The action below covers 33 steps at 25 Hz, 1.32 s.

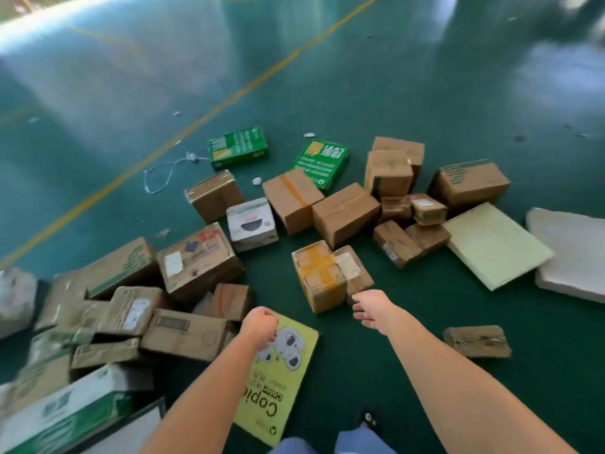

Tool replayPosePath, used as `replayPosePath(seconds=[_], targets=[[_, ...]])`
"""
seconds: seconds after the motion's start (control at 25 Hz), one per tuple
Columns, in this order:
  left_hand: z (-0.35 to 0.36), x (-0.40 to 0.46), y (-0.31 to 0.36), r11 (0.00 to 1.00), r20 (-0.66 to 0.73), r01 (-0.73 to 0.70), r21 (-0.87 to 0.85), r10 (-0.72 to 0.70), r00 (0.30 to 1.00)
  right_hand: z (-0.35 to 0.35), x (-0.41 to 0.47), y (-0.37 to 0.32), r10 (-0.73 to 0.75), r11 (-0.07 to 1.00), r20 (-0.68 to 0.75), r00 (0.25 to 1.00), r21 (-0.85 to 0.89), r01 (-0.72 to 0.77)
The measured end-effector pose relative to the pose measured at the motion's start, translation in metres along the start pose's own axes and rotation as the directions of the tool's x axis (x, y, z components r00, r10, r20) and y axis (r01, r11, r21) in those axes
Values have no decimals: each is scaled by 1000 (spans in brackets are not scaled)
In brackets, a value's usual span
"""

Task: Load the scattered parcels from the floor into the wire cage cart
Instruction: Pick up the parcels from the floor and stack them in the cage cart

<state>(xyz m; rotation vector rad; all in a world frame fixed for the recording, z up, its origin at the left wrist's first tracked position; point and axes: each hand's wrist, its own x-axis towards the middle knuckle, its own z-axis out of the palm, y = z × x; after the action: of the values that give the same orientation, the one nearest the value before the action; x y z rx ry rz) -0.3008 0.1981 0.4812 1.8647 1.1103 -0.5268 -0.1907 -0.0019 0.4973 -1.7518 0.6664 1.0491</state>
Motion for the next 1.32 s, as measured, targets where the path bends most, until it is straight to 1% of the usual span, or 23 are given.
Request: replayPosePath(seconds=[0.12,0.2,0.32,0.48,0.64,0.72,0.8,0.96,1.12,1.24,1.32], targets=[[-21,6,-30,991,-10,104,-82,-105,994,39,4,-15,47,996,79,996,-80,-40],[-38,10,-50,985,-19,129,-114,-132,991,68,-2,-24,58,992,142,988,-118,-41],[-65,18,-77,965,-5,188,-180,-192,981,115,-4,-32,72,987,152,986,-153,-49],[-90,30,-98,967,11,174,-184,-175,985,163,-4,-33,-11,975,141,990,-219,42],[-95,44,-101,974,0,158,-165,-160,987,167,-5,-33,29,975,113,993,-223,-3],[-90,50,-88,976,24,150,-160,-148,989,155,-4,-39,32,977,98,995,-211,-10],[-85,60,-67,983,33,113,-144,-109,994,141,0,-50,26,978,97,995,-208,-5],[-67,90,-15,992,61,80,-101,-74,995,113,39,-70,24,989,30,999,-144,-20],[-46,125,46,992,112,112,-60,-105,988,83,89,-100,82,991,58,995,-113,-75],[-28,162,91,983,99,164,-82,-156,983,56,137,-143,89,990,66,994,-117,-81],[-18,186,114,973,91,214,-84,-206,974,39,170,-169,126,987,49,991,-110,-120]])
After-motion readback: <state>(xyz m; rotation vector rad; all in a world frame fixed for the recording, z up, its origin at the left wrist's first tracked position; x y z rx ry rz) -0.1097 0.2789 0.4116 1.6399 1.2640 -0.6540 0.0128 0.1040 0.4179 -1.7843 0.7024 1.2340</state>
